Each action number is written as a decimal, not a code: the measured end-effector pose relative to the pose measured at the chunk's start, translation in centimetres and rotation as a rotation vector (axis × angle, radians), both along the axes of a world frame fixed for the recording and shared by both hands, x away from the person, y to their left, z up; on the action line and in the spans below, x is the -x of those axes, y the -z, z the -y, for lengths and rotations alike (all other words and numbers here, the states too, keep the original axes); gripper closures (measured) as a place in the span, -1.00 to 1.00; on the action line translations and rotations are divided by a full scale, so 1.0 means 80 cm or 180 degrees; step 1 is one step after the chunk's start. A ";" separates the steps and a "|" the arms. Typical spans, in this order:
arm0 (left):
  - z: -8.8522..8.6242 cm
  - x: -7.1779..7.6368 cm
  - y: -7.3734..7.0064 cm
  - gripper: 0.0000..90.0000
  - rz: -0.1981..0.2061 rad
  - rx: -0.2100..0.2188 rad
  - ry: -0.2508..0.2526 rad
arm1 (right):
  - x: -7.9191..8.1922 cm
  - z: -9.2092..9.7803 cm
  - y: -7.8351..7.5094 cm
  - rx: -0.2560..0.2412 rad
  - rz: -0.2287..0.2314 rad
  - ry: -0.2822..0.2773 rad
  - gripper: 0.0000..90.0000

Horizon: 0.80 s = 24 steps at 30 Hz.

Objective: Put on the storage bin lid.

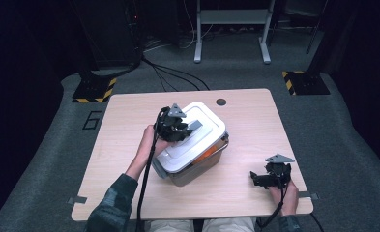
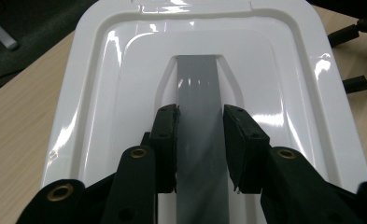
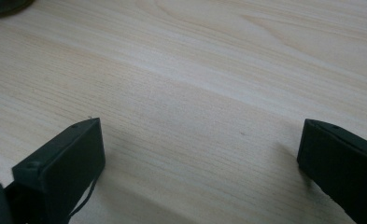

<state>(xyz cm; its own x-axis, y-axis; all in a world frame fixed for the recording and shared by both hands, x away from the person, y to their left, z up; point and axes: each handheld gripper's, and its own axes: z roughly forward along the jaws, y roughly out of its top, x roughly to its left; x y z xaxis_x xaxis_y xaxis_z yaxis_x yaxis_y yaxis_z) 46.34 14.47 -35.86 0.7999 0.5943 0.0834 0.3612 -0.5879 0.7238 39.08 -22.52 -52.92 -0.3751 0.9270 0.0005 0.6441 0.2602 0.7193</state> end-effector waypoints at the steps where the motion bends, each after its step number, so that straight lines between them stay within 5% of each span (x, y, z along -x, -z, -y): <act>1: 0.003 0.000 0.002 0.48 -0.0011 -0.0037 0.0016 | 0.000 0.000 0.000 0.0012 -0.0001 -0.0007 -1.00; 10: 0.023 0.000 0.018 0.48 -0.0104 -0.0176 0.0048 | 0.000 0.000 0.000 0.0009 -0.0003 -0.0012 -1.00; 17: 0.023 0.007 0.023 0.48 -0.0131 -0.0153 0.0062 | 0.000 0.000 0.000 0.0010 -0.0003 -0.0012 -1.00; 24: 0.023 0.012 0.026 0.47 -0.0065 -0.0181 0.0049 | 0.000 0.000 0.000 0.0009 -0.0003 -0.0012 -1.00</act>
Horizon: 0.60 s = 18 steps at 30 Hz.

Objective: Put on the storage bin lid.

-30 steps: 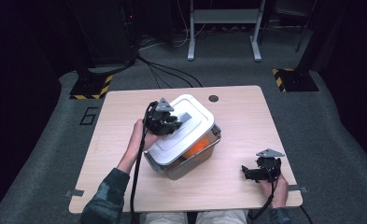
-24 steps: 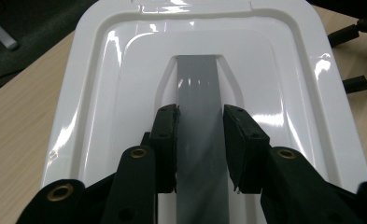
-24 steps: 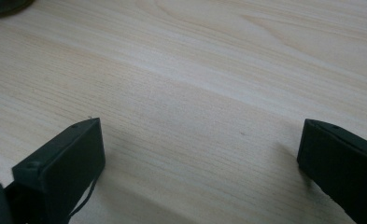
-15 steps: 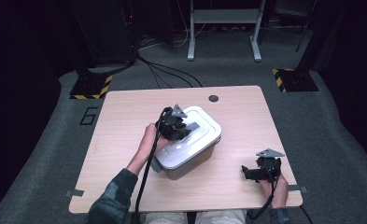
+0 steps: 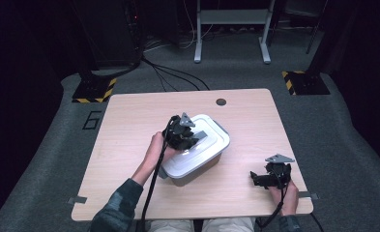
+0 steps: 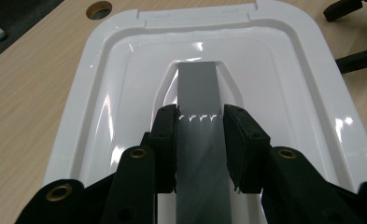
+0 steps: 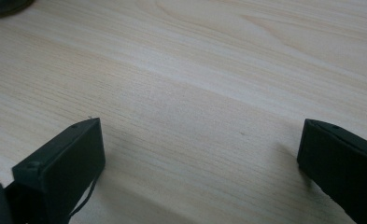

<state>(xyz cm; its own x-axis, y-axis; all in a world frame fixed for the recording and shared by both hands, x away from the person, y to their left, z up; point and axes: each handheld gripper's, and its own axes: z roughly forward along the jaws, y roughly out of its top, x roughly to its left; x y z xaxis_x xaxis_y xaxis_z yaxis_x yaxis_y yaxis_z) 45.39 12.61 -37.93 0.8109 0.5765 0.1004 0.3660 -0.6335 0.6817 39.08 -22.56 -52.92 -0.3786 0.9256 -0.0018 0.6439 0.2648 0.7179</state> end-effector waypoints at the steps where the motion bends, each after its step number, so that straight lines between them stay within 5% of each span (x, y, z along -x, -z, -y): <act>1: 0.000 0.001 0.001 0.47 0.0001 -0.0001 -0.0007 | 0.000 0.000 0.000 0.0000 0.0000 0.0001 -1.00; 10: -0.006 0.005 -0.006 -0.32 0.0075 0.0111 -0.0114 | 0.000 0.000 0.000 0.0000 0.0000 0.0000 -1.00; 18: -0.054 0.010 -0.021 -0.66 0.0251 0.0282 -0.0438 | 0.000 0.000 0.000 0.0000 0.0000 0.0000 -1.00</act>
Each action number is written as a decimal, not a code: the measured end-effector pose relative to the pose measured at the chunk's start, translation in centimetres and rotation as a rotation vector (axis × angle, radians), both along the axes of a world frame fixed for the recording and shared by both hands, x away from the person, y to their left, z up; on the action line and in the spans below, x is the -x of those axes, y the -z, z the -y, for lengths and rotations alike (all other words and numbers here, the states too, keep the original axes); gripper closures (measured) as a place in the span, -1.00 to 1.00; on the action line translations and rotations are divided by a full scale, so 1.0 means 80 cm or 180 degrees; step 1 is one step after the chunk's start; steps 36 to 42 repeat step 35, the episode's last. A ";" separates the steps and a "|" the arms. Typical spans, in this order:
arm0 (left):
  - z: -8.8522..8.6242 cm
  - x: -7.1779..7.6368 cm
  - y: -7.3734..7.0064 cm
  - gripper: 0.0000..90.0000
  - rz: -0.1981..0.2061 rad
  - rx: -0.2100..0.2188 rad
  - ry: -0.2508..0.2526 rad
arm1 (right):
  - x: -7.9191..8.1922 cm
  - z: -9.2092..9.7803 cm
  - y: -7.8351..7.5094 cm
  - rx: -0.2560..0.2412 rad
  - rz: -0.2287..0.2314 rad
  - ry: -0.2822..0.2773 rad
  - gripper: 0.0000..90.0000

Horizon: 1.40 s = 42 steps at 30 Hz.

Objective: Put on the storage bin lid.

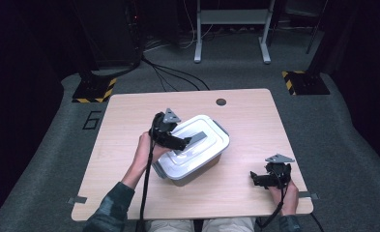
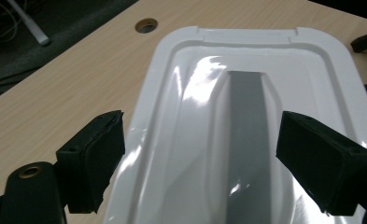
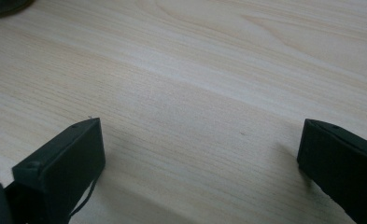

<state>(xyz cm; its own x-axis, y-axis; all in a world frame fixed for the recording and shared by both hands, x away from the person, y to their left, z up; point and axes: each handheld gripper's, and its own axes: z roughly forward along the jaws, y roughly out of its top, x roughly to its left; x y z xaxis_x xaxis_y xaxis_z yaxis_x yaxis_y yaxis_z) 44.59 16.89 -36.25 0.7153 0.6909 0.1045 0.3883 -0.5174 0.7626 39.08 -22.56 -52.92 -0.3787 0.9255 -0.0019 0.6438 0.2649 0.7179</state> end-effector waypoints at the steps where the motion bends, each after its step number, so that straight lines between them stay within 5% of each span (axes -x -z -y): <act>1: -0.009 0.001 -0.001 -0.67 0.0016 -0.0011 -0.0042 | 0.000 0.000 0.000 0.0000 -0.0001 -0.0001 -1.00; 11: -0.099 0.011 0.008 -0.70 0.0234 0.0165 -0.0619 | 0.000 0.000 0.000 0.0002 0.0000 0.0004 -1.00; 19: -0.168 0.020 0.048 -0.72 0.0359 0.0131 -0.1276 | 0.000 0.000 0.000 0.0003 0.0002 0.0008 -1.00; 23: -0.199 0.018 0.093 -0.78 0.0203 0.0070 -0.1554 | 0.000 0.000 0.000 0.0004 0.0003 0.0010 -1.00; 27: -0.220 0.015 0.145 -0.86 -0.0179 0.0040 -0.1686 | 0.000 0.000 0.000 0.0004 0.0003 0.0012 -1.00; 30: -0.230 0.016 0.172 -0.92 -0.0340 0.0072 -0.1736 | 0.000 0.000 0.000 0.0004 0.0002 0.0013 -1.00; 35: -0.234 0.020 0.190 -0.97 -0.0350 0.0086 -0.1755 | 0.000 0.000 0.000 0.0004 0.0004 0.0011 -1.00; 42: -0.234 0.020 0.190 -0.97 -0.0350 0.0086 -0.1755 | 0.000 0.000 0.000 0.0004 0.0004 0.0011 -1.00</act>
